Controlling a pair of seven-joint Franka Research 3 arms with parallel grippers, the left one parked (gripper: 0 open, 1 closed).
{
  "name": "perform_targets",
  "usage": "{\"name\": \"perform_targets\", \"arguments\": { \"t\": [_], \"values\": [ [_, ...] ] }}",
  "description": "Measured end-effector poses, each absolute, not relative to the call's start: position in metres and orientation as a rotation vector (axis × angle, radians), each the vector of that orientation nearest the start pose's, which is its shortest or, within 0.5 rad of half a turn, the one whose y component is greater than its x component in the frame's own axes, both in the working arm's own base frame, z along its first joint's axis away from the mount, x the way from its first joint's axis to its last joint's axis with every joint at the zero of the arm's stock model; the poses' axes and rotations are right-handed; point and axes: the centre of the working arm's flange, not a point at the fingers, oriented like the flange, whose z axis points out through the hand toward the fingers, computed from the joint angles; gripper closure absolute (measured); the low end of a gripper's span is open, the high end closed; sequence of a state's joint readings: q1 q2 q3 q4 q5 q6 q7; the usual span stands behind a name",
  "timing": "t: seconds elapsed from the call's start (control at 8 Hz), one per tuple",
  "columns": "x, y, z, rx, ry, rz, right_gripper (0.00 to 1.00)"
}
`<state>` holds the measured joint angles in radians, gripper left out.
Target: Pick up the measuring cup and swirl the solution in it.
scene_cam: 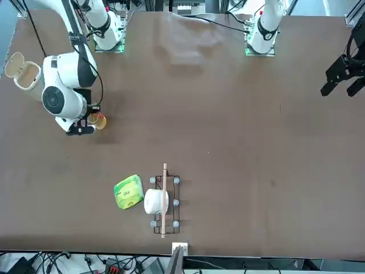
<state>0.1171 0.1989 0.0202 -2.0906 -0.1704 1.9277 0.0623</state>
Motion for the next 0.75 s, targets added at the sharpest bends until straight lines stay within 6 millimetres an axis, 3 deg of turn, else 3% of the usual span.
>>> {"name": "perform_targets", "arguments": {
  "t": [0.5, 0.75],
  "values": [
    [0.539, 0.060, 0.315, -3.283, -0.291, 0.505, 0.98],
    [0.543, 0.064, 0.317, -3.284, -0.180, 0.463, 0.98]
  ]
}}
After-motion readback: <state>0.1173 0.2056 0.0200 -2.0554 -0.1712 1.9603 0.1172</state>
